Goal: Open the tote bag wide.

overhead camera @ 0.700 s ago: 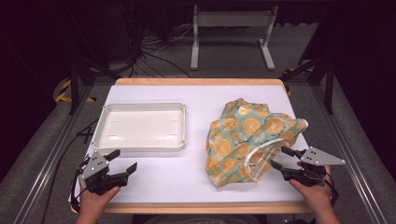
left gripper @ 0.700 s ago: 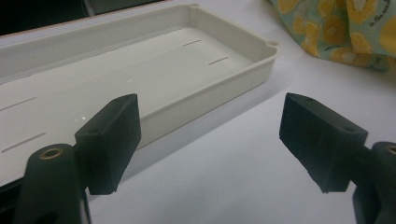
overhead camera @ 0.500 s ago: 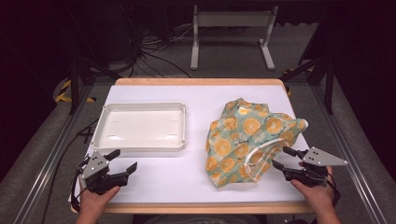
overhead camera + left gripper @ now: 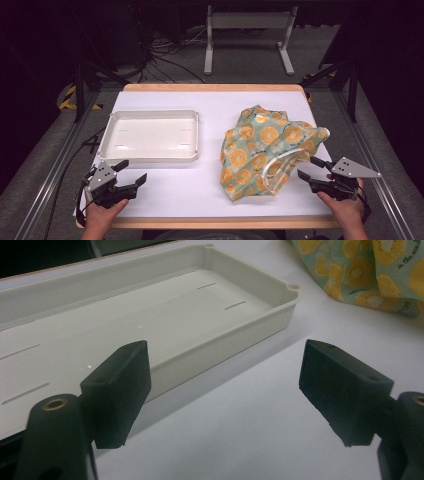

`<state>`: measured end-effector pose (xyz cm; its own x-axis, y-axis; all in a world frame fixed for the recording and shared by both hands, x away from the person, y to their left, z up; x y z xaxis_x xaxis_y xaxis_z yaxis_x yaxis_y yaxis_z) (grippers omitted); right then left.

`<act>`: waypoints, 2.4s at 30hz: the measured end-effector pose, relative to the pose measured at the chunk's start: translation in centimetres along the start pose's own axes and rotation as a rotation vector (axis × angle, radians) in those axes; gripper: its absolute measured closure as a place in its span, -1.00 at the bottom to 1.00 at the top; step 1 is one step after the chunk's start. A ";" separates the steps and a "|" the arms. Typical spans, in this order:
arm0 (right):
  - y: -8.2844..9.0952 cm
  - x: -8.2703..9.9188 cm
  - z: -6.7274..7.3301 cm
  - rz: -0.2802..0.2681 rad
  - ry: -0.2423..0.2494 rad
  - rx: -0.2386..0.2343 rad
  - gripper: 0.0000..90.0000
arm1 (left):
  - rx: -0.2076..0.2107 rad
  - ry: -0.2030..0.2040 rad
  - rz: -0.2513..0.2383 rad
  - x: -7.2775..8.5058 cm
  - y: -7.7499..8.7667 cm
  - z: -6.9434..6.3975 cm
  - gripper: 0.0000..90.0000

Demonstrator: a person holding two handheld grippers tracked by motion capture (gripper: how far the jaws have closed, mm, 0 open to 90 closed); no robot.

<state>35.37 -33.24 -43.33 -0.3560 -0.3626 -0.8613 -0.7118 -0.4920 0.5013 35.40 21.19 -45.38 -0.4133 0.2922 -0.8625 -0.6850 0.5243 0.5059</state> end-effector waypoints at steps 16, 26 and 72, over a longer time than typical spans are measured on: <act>-0.4 -0.3 -1.9 0.081 -0.065 0.109 -0.27 | -0.012 0.001 0.007 0.1 0.1 0.1 -0.53; -1.3 -0.5 -3.8 0.116 -0.147 0.121 -0.43 | -0.011 -0.002 0.009 0.0 0.0 -0.1 -0.53; 2.3 -5.3 -2.4 -0.021 -0.010 0.028 0.97 | -0.016 -0.017 0.032 -0.3 -0.5 -0.6 -0.54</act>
<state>37.04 -34.32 -37.43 -0.3468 -0.3444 -0.8724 -0.7357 -0.4770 0.4808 35.54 20.31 -45.36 -0.4250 0.3228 -0.8457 -0.6812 0.5012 0.5337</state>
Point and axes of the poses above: each handheld gripper's, and its own axes: y roughly backward along the jaws, x roughly out of its underside, z roughly to its left, the point moved 7 cm from there along -y, roughly forward along the jaws, and after that the axes turned 5 degrees about z, right-handed, at the moved point
